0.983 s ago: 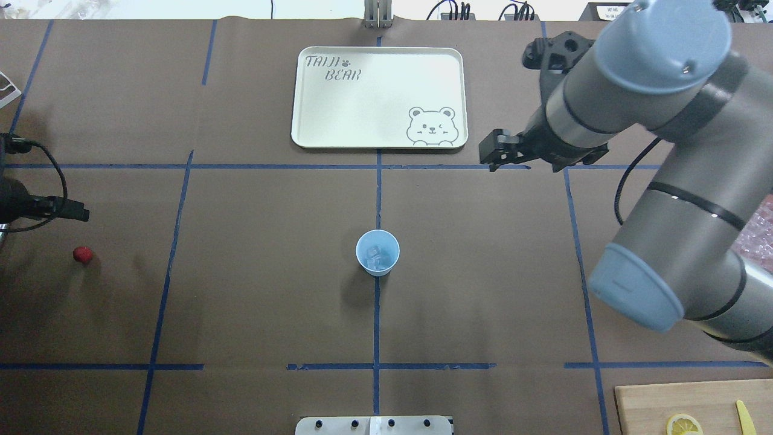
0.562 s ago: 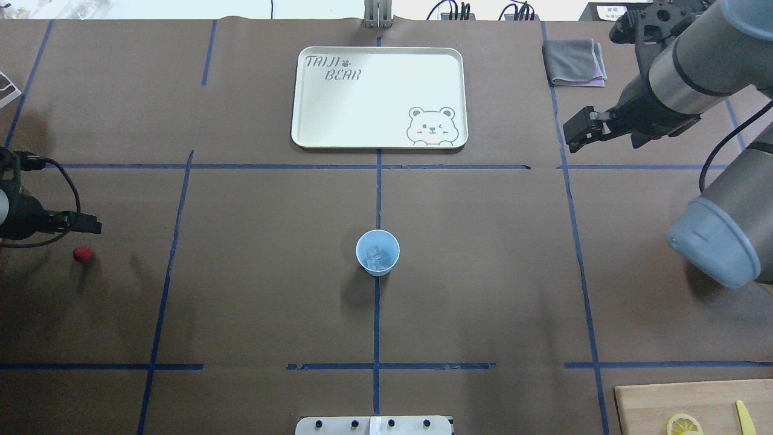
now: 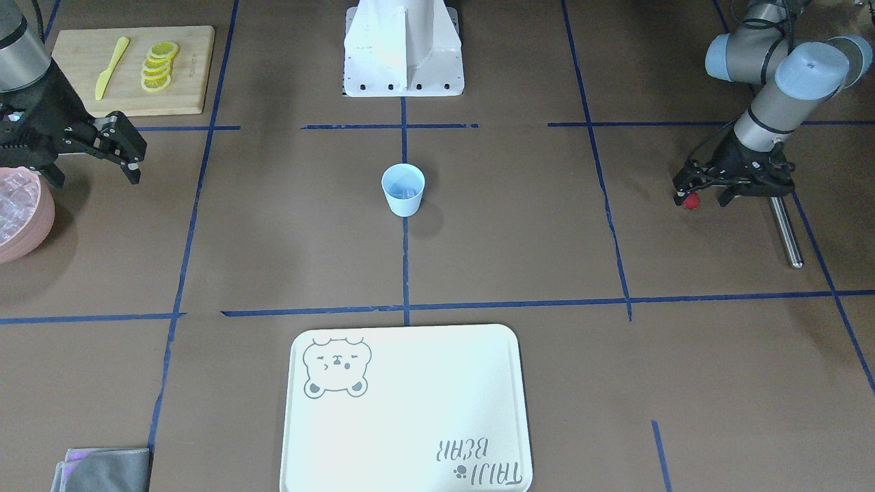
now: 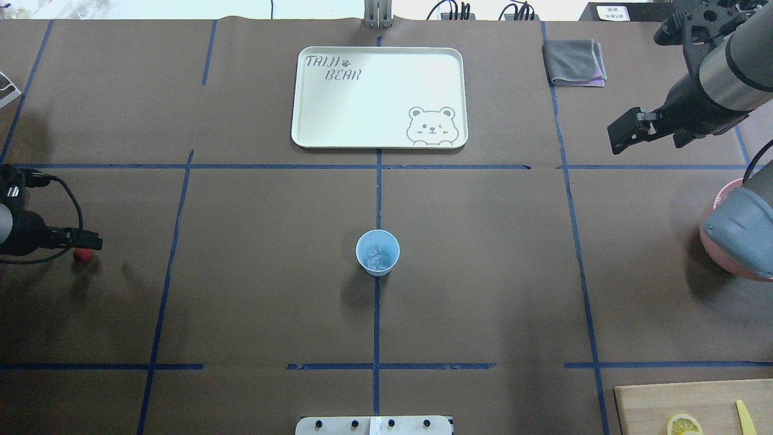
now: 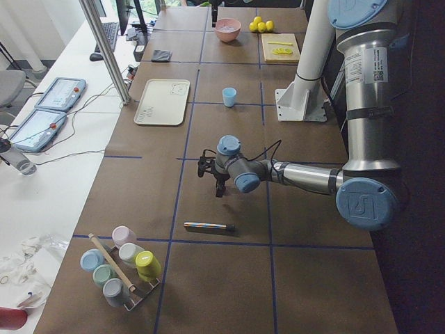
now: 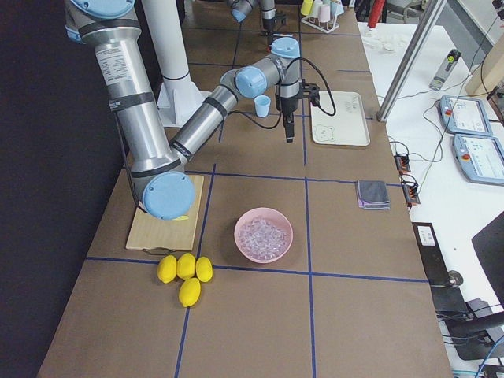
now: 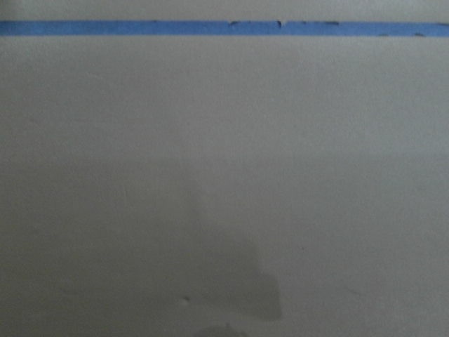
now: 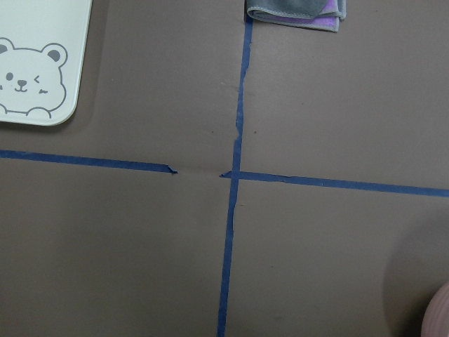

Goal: Mash ice and strawberries in cup
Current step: 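Lower the left gripper onto the red strawberry and close on it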

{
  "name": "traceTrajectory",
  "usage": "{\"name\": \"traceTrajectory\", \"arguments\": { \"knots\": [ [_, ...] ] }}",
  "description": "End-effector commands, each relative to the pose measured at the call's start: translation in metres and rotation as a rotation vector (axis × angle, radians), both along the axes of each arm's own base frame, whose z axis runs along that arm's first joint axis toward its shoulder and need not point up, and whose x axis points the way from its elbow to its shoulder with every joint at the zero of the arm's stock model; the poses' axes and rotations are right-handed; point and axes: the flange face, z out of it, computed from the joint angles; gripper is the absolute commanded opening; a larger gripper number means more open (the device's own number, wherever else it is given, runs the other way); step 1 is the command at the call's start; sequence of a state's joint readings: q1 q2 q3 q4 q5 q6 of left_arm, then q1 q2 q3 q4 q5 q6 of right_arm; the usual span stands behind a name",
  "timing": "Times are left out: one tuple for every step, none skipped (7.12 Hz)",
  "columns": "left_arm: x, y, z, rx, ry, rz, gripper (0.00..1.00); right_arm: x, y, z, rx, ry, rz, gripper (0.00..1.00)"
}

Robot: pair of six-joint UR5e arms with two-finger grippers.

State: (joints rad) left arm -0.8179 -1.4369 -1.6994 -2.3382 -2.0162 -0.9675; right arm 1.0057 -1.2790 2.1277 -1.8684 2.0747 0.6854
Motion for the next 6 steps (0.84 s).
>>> {"name": "traceTrajectory", "arguments": {
  "knots": [
    [0.0068, 0.0039, -0.0001, 0.001, -0.002, 0.012, 0.94, 0.0004, 0.0007, 0.0024, -0.006, 0.000, -0.001, 0.99],
    [0.0064, 0.0043, 0.0006, 0.000, -0.003, 0.012, 0.90, 0.0002, 0.0003, 0.0030, -0.007, 0.001, -0.001, 0.99],
    [0.0068, 0.0039, -0.0001, -0.003, -0.001, 0.008, 0.86, 0.0002, 0.0003, 0.0030, -0.008, 0.001, -0.001, 0.99],
    [0.0074, 0.0043, -0.0001, -0.003, -0.001, 0.010, 0.82, 0.0002, 0.0003, 0.0030, -0.008, 0.001, -0.001, 0.99],
    [0.0075, 0.0043, 0.0001, -0.004, -0.002, 0.010, 0.80, -0.0002, -0.0002, 0.0028, -0.009, 0.000, 0.001, 0.99],
    [0.0075, 0.0043, 0.0001, -0.006, -0.002, 0.009, 0.79, -0.0001, 0.0000, 0.0036, -0.013, 0.001, 0.003, 0.99]
  ]
}}
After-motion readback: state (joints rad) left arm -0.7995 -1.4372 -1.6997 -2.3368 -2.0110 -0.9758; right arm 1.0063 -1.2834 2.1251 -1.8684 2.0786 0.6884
